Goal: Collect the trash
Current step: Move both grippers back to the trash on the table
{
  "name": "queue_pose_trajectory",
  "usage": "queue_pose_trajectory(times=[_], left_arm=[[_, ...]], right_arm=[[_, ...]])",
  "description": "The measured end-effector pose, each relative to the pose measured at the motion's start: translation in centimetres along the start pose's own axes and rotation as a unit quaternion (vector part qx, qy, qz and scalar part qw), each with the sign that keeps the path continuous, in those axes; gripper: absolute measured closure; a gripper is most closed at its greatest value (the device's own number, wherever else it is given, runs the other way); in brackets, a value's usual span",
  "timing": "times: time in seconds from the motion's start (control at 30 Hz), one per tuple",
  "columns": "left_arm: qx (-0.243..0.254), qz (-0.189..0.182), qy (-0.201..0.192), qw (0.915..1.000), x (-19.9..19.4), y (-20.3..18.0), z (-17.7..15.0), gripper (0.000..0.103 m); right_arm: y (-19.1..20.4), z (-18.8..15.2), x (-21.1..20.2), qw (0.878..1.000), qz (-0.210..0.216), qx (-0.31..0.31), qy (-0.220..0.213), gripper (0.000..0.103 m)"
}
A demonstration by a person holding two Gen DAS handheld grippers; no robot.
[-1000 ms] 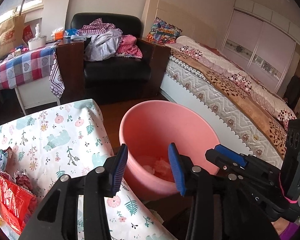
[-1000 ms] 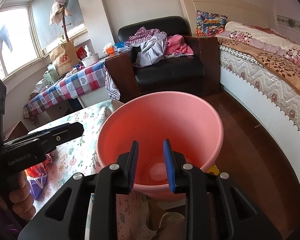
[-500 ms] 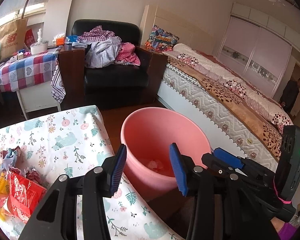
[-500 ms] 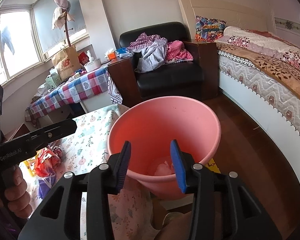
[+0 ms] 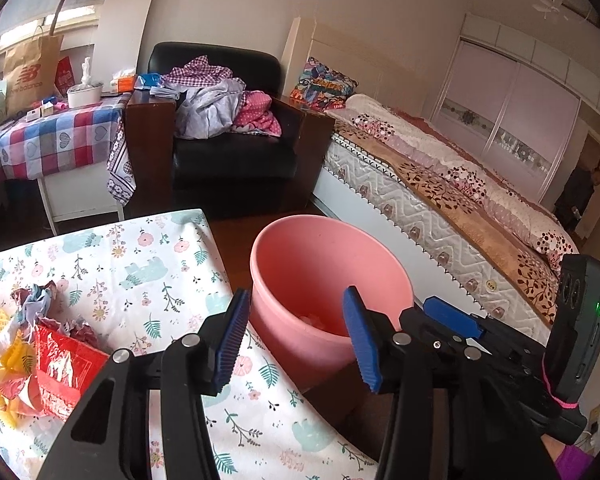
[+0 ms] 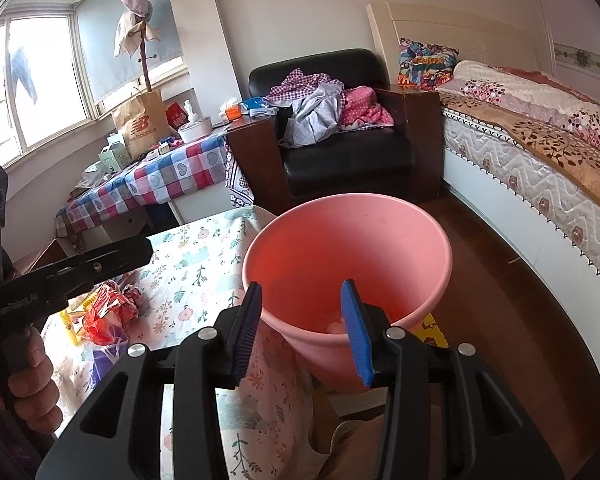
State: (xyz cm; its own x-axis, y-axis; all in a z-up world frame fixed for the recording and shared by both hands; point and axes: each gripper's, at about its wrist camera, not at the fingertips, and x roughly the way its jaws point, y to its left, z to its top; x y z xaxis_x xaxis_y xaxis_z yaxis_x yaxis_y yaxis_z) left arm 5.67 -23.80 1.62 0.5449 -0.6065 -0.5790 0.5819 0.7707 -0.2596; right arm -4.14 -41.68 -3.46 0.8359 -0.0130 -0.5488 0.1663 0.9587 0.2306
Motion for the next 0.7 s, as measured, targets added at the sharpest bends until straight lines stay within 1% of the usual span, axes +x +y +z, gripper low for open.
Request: queue_pose_trajectory(times=[0.3,0.43,0.7], left_arm=[[-0.004,0.001,0.001,1.0000,-1.0,0.5,-0.4,0.055],[-0.003,0.003,-0.001,1.0000,-1.8,1.0,-0.7,0.052],[-0.011,0.024,-0.015,0.9995,-4.4,3.0,-1.3,0.052]], right_arm=[[0.3,-0.2,0.0,1.000,0.000,0.000,0.001,0.061],[0.5,-0.3,-0.2,1.000,0.003,0.001,-0.001,0.061],[1.7,-0.5,-0.4,1.000,0.010,-0.007,-0.005,0.061]])
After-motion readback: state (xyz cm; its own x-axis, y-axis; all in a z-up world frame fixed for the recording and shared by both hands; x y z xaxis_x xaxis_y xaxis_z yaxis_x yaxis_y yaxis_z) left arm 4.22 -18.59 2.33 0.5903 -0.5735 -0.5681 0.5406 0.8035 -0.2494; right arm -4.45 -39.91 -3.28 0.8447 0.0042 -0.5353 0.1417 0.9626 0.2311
